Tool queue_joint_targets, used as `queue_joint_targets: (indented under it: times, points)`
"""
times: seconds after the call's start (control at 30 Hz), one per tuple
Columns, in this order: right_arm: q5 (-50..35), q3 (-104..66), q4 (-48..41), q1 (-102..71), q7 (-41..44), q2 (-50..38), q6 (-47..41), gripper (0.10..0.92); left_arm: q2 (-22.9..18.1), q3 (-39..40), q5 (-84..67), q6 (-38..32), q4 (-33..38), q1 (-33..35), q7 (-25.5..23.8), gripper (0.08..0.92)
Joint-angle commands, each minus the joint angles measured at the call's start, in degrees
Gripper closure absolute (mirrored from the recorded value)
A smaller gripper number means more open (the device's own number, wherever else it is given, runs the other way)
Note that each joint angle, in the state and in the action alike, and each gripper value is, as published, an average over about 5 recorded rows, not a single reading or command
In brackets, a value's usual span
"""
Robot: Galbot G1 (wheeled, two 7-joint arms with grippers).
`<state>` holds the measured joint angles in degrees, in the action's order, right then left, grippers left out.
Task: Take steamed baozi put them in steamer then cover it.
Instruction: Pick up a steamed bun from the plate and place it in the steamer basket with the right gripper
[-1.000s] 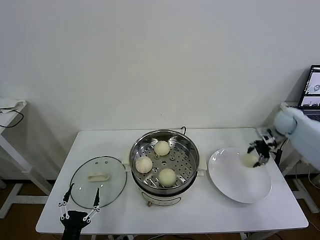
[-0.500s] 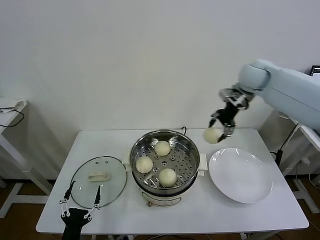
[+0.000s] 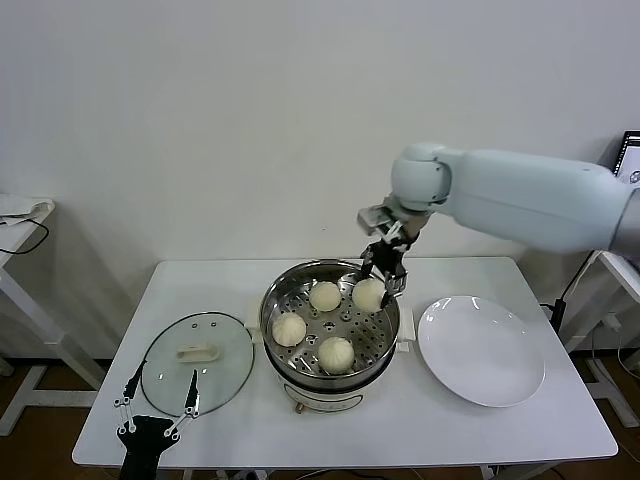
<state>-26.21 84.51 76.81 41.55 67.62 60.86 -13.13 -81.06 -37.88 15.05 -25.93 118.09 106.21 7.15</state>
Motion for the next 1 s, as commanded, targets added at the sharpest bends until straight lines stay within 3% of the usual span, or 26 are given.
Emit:
queue_joint_targets:
  times: [0.03, 0.63, 0.83, 1.0]
  points:
    - [0.92, 1.94, -2.47, -4.26, -3.52, 3.55, -2.11, 0.338, -0.05, -0.20, -0.08, -0.01, 0.36, 0.12, 0.05, 0.177]
    - [4.42, 1.49, -4.66, -6.56, -2.43, 4.39, -1.81, 0.343, -0.21, -0.53, -0.09, -0.13, 0.03, 0.11, 0.14, 0.177]
    - [3.89, -1.27, -1.90, -5.43, -2.65, 1.73, -1.19, 0.234, -0.28, -0.69, 0.98, -0.14, -0.26, -0.26, 0.46, 0.177]
    - [1.50, -4.61, 4.56, -3.76, -5.41, -4.02, 0.83, 0.204, -0.15, -0.94, 2.53, 0.28, -0.77, -1.54, 1.37, 0.177]
